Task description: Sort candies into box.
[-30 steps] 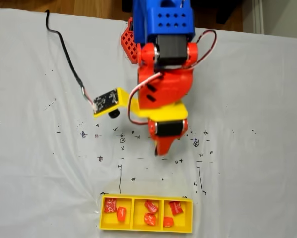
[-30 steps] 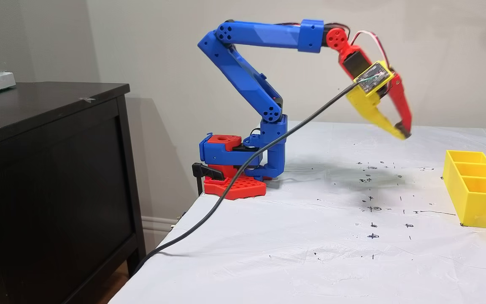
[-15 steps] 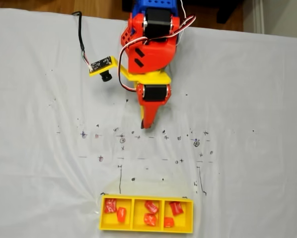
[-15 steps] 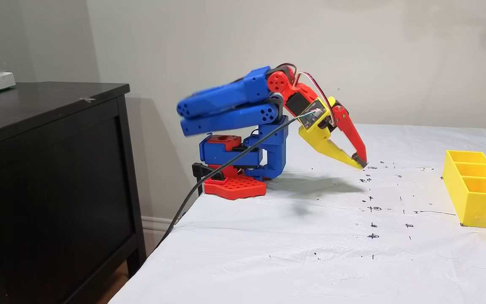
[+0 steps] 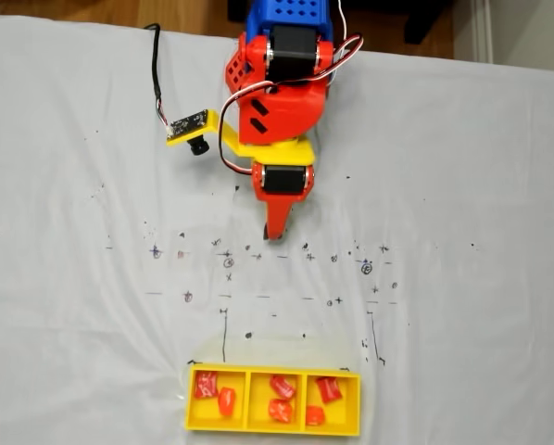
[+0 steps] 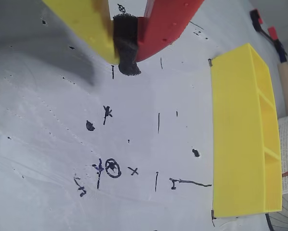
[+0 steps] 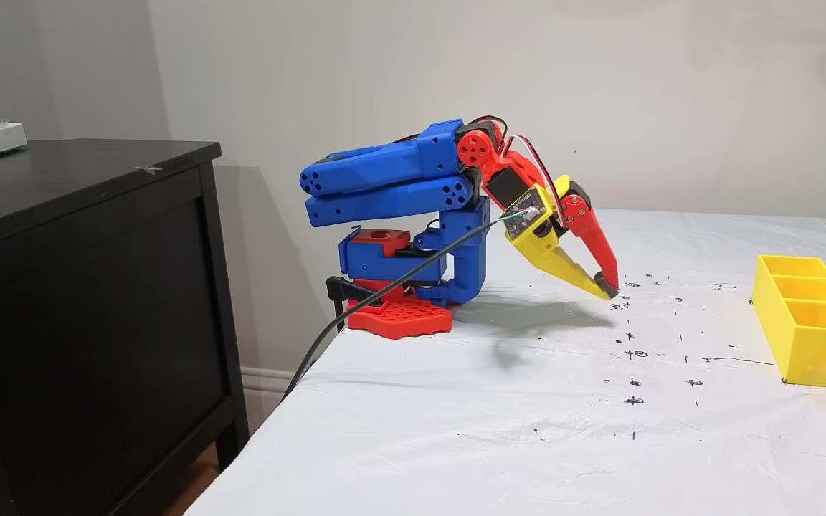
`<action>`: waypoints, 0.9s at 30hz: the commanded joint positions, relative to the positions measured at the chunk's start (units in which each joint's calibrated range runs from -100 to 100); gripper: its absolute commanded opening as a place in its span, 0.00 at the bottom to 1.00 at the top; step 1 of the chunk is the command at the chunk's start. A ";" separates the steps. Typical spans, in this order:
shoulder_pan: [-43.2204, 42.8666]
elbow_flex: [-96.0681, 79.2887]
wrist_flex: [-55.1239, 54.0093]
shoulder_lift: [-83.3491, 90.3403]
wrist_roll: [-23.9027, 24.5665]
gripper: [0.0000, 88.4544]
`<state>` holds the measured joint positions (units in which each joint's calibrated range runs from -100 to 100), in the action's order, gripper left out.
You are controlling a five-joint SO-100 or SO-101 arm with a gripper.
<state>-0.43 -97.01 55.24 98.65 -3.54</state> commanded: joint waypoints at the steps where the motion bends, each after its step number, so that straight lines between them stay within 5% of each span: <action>1: 1.06 -0.63 -0.67 0.42 1.32 0.00; 6: 5.86 -0.45 -0.35 0.34 3.52 0.10; 9: 5.95 -0.45 -0.26 0.34 3.66 0.00; 27: 5.86 -0.45 -0.26 0.34 3.57 0.00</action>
<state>6.13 -97.35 55.16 98.65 0.42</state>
